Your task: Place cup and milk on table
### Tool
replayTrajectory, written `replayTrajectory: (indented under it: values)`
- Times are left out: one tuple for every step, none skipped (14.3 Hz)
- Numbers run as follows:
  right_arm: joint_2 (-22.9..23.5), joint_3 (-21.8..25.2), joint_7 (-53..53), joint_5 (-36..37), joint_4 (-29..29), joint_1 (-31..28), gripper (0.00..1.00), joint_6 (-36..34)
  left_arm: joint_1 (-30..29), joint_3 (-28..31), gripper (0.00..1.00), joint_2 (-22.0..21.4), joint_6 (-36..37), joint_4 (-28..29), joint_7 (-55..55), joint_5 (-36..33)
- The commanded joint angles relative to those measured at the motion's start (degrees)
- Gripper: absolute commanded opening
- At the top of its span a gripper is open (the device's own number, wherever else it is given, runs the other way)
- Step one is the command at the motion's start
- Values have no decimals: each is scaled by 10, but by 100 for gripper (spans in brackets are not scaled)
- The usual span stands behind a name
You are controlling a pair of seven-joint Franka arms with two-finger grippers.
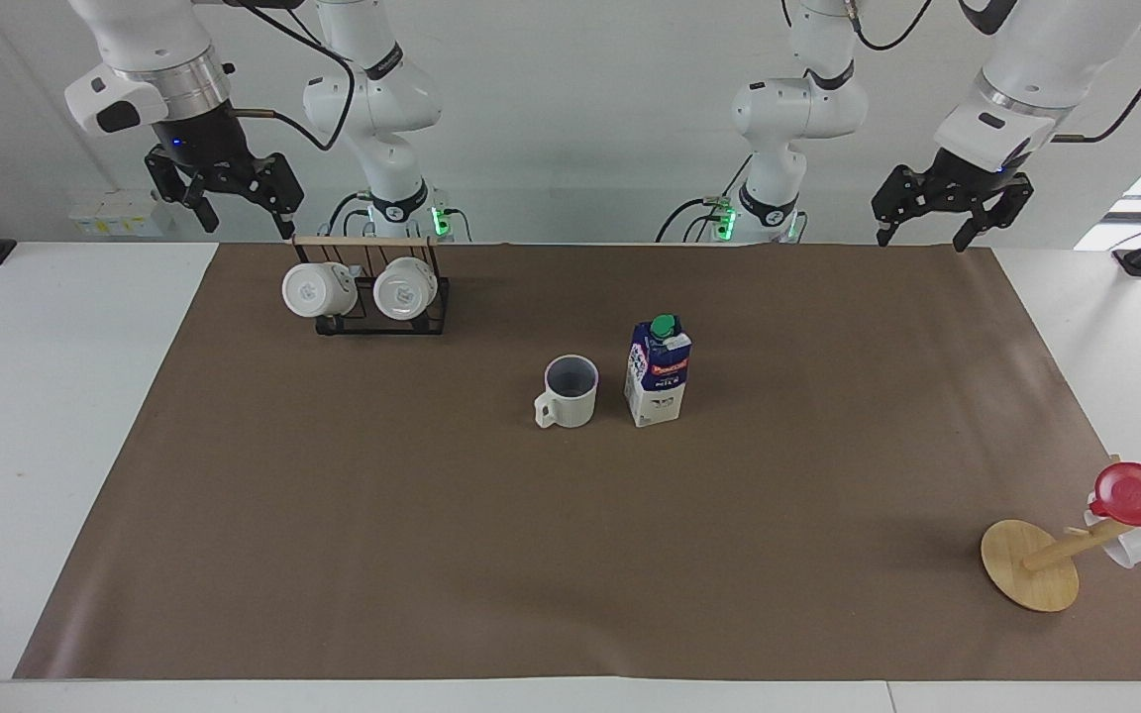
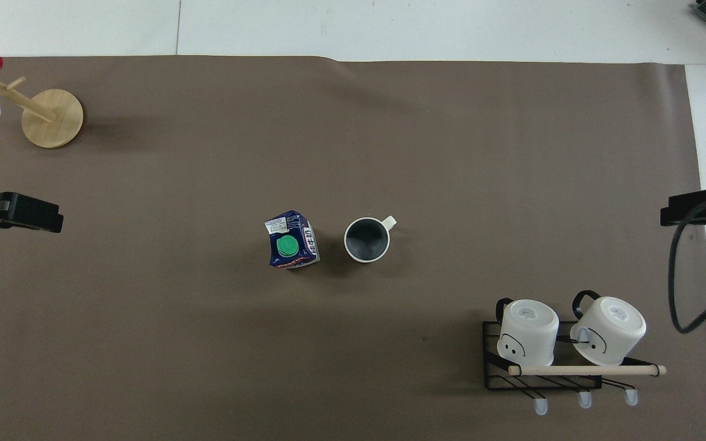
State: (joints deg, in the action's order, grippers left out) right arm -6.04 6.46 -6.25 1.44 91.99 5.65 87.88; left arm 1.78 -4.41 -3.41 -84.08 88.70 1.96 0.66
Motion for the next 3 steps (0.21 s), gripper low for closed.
replayTrajectory:
  values:
    - [-17, -2, 1, -6, 19, -5, 100, -3, -12, -6, 100, -2, 16, -10, -6, 3]
    - [-17, -2, 2, -6, 19, -5, 100, -3, -12, -6, 100, -3, 16, -10, -6, 3]
    - [-17, -2, 2, -6, 19, -5, 100, -3, -12, -6, 100, -3, 16, -10, -6, 3]
